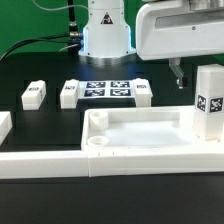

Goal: Assemble desk

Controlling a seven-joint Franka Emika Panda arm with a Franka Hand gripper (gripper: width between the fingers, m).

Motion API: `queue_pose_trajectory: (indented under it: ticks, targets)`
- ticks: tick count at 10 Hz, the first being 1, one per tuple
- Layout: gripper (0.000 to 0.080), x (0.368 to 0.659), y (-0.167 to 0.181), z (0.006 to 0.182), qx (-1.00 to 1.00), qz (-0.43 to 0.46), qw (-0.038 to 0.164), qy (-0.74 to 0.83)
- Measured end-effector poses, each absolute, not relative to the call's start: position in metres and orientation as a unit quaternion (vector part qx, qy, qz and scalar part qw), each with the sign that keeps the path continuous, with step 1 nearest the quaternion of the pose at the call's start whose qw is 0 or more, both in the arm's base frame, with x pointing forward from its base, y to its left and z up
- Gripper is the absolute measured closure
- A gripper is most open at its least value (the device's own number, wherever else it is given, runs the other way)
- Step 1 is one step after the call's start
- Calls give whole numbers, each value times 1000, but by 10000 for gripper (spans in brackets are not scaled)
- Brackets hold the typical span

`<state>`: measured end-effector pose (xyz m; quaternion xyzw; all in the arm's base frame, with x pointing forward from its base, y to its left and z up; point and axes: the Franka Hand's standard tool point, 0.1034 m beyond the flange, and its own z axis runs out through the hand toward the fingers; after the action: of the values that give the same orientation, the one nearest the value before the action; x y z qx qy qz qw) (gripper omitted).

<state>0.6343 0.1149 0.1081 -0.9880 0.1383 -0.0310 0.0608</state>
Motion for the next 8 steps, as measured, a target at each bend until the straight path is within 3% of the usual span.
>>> queue_pose_trajectory:
  ticks: [2,4,6,7,8]
  targets:
    - [151,638,113,110,-997,-44,26,-53]
    - [151,639,114,110,-997,-47,25,-47]
    - [418,638,114,110,-998,-46,25,-43]
    - [511,639,114,110,-998,-45,29,15]
    - [511,639,113,110,-997,-43,31,48]
